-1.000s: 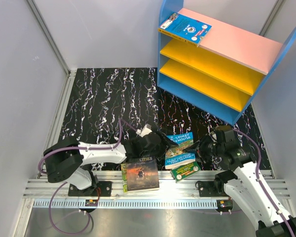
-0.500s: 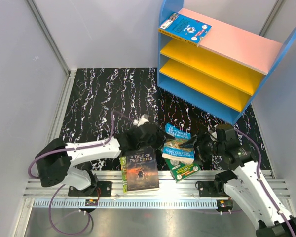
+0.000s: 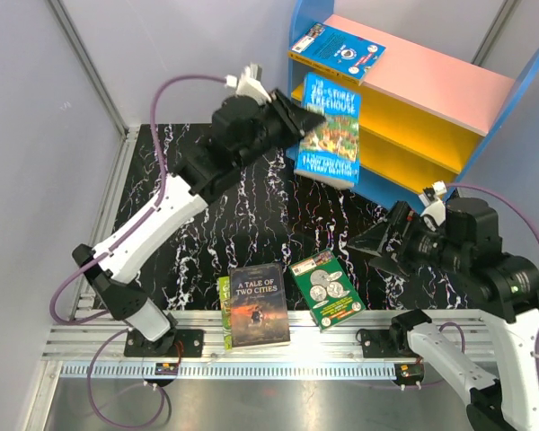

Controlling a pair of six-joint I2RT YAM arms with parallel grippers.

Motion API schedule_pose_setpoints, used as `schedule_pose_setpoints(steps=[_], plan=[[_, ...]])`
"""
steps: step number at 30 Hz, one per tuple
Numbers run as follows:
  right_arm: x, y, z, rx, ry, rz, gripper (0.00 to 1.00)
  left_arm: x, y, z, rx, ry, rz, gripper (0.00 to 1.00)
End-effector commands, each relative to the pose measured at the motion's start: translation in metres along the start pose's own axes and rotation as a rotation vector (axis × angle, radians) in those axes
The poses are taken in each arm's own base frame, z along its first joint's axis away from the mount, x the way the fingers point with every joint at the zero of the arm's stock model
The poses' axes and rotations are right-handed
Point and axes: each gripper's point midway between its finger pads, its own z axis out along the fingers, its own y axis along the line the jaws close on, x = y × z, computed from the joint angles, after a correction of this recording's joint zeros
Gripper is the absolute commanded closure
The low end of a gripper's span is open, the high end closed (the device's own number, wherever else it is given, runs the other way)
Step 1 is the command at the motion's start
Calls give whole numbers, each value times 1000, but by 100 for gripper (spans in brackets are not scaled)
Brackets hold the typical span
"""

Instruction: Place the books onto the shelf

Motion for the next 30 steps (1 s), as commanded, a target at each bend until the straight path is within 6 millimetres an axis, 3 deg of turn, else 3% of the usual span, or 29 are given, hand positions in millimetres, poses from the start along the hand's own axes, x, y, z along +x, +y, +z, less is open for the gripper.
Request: schedule_pose_setpoints(steps=[1, 2, 3, 4, 5, 6, 7, 9, 10, 12, 13, 14, 15, 16, 17, 19, 23, 30], plan=[[16, -23, -19, 105, 24, -65, 0, -44, -86, -5, 337, -105, 119, 100], [18, -25, -22, 104, 22, -76, 0, -62, -117, -16, 427, -148, 118, 100], [20, -28, -23, 115, 29, -87, 0, -63, -120, 1, 458, -153, 106, 100], [21, -30, -24, 120, 29, -96, 0, -69, -130, 3, 489, -168, 98, 100], [20, -31, -23, 132, 36, -101, 0, -87, -155, -8, 563, -219, 87, 100], [19, -31, -28, 150, 28, -114, 0, -95, -164, -5, 601, -245, 48, 100], [16, -31, -30, 163, 25, -143, 0, -97, -155, 17, 588, -270, 12, 100], [12, -31, -35, 185, 14, -176, 0, -113, -167, 18, 682, -357, -77, 100], [10, -30, -36, 190, 8, -185, 0, -122, -155, 33, 648, -442, -140, 100], [7, -30, -41, 206, -3, -213, 0, -136, -155, 34, 673, -553, -195, 100], [5, -29, -42, 212, -7, -221, 0, -148, -144, 39, 629, -631, -246, 100], [3, -29, -42, 222, -8, -227, 0, -146, -130, 56, 598, -655, -268, 100], [1, -28, -46, 232, -20, -238, 0, -162, -128, 50, 602, -733, -322, 100], [-1, -28, -47, 239, -26, -245, 0, -165, -124, 53, 598, -765, -344, 100], [-4, -25, -49, 238, -37, -249, 0, -160, -108, 72, 561, -790, -340, 100], [-9, -24, -51, 254, -55, -263, 0, -175, -102, 68, 520, -871, -377, 100], [-23, -22, -51, 287, -90, -283, 0, -180, -75, 77, 409, -949, -377, 100], [-41, -21, -36, 317, -120, -255, 0, -197, -53, 69, 267, -1026, -351, 100]])
